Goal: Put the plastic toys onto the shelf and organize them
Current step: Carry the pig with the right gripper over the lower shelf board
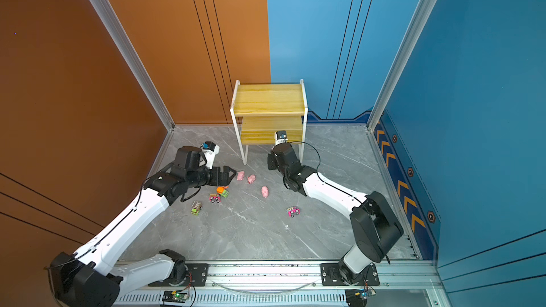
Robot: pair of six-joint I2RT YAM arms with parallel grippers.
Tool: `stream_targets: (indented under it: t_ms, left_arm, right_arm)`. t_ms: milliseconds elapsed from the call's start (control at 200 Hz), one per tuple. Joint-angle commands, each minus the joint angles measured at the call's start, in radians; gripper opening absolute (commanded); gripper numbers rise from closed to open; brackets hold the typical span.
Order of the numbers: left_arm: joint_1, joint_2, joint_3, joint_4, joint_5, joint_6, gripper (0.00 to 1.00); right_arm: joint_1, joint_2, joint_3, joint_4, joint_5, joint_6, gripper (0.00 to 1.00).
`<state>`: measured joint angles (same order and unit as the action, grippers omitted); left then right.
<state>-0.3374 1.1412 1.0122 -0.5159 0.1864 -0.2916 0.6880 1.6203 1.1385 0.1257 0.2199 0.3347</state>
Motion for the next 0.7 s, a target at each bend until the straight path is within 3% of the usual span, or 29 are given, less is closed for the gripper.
stream_targets:
  t_ms: [0,185,696]
  left_arm:
    - [0.066,-0.020,-0.023,0.028,0.021,-0.035,0.98]
    - [0.146,-0.025,-0.032,0.046,0.037,-0.059,0.99]
    - [0.156,-0.020,-0.033,0.049,0.048,-0.061,0.99]
  right_arm:
    - [0.037,0.079,0.082,0.035,-0.040,-0.047,0.22]
    - [0.057,0.194,0.208,0.061,-0.056,-0.063,0.22]
    - [0.084,0.361,0.384,0.150,0.057,-0.096,0.22]
